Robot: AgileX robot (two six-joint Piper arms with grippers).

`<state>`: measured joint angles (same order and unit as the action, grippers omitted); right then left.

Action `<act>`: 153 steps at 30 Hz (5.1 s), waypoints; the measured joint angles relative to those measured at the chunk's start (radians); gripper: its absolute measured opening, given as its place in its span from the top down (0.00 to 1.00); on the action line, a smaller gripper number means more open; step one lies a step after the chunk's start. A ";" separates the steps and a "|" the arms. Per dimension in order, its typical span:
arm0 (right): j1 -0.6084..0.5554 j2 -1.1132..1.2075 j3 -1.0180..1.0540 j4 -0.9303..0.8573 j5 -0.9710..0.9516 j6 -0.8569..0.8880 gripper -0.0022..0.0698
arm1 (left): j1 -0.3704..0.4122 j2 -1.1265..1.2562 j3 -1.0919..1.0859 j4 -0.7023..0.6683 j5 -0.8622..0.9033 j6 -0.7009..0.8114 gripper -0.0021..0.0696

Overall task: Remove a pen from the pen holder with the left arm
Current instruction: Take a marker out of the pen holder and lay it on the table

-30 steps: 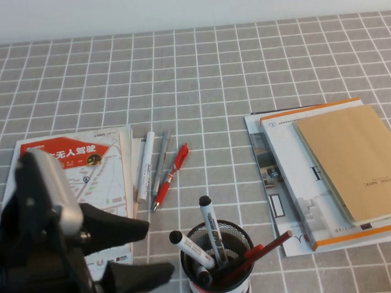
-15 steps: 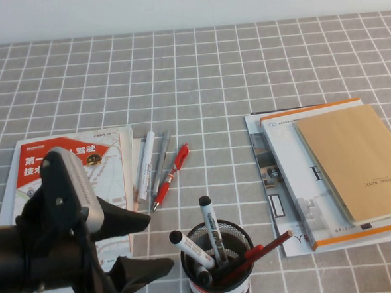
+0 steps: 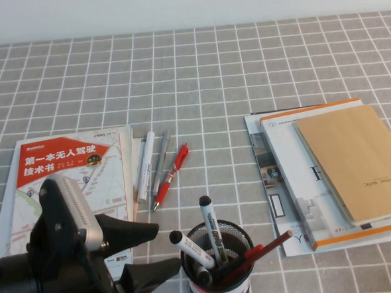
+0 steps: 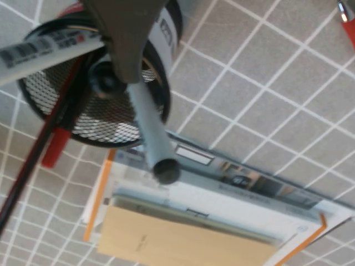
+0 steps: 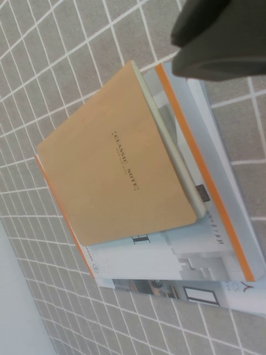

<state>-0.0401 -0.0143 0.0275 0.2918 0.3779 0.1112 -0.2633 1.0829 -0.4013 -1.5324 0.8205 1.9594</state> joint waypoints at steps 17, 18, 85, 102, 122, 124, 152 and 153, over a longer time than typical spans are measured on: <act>0.000 0.000 0.000 0.000 0.000 0.000 0.99 | 0.000 0.132 0.097 -0.161 0.052 0.239 0.44; 0.000 0.000 0.000 0.000 0.000 0.000 0.99 | 0.000 0.134 0.097 -0.161 0.052 0.248 0.45; 0.000 0.000 0.000 0.000 0.000 0.000 0.99 | 0.000 0.080 -0.382 0.131 0.041 -0.270 0.79; 0.000 0.000 0.000 0.000 0.000 0.000 0.99 | 0.000 0.014 -0.902 0.736 0.239 -1.104 0.79; 0.000 0.000 0.000 0.000 0.000 0.000 0.99 | -0.044 0.332 -0.909 0.976 0.230 -1.303 0.79; 0.000 0.000 0.000 0.000 0.000 0.000 0.99 | -0.066 0.385 -0.931 1.001 0.222 -1.311 0.79; 0.000 0.000 0.000 0.000 0.000 0.000 0.99 | -0.139 0.981 -1.496 1.194 0.409 -1.522 0.79; 0.000 0.000 0.000 0.000 0.000 0.000 0.99 | -0.139 0.988 -1.499 1.194 0.409 -1.521 0.79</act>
<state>-0.0401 -0.0143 0.0275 0.2918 0.3779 0.1112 -0.4028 2.0707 -1.9002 -0.3380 1.2295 0.4381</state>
